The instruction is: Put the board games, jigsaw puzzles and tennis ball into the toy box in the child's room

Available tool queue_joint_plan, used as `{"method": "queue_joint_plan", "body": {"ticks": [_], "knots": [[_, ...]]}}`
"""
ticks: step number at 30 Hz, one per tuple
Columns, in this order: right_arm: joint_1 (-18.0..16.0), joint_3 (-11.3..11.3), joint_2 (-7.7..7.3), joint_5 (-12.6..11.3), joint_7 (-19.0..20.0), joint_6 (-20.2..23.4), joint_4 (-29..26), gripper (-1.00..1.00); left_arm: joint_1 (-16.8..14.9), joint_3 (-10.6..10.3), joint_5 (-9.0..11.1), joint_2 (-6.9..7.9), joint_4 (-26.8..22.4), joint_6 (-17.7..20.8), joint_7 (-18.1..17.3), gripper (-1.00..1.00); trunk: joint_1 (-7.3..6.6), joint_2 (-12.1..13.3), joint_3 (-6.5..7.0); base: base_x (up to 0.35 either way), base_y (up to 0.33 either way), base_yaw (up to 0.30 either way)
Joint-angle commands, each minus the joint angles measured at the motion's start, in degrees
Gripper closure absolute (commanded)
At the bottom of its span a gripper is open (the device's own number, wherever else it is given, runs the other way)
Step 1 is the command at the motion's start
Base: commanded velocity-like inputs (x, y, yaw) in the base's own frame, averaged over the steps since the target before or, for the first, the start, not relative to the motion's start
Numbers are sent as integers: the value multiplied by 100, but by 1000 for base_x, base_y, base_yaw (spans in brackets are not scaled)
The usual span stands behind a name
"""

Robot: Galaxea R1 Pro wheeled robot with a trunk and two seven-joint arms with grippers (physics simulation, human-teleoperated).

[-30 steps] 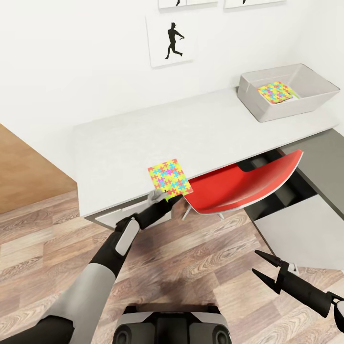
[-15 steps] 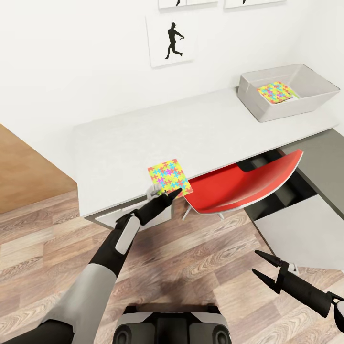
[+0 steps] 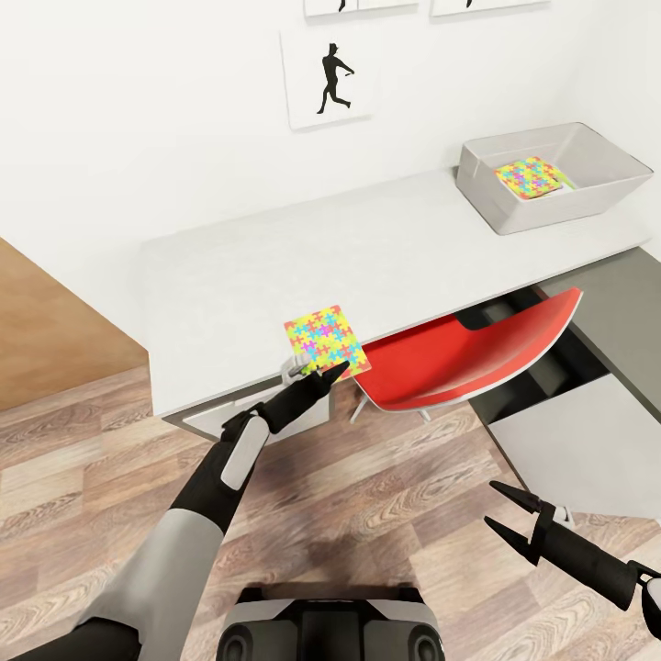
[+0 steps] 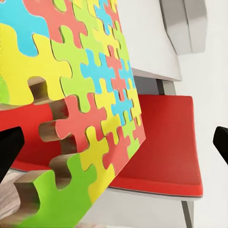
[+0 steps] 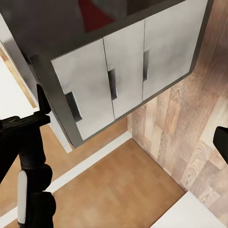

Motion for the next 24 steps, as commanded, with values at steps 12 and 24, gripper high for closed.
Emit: {"method": "queue_joint_plan", "body": {"ticks": [12,24], "knots": [[-3,-7,0,53,52,18,-1,-100,1,21,70,8,3,123,-12,-100,3,-9,-7,0,0,0],[-3,-7,0,53,52,18,-1,-100,1,26,121,14,3,138,-10,-100,3,-9,-7,0,0,0]]}}
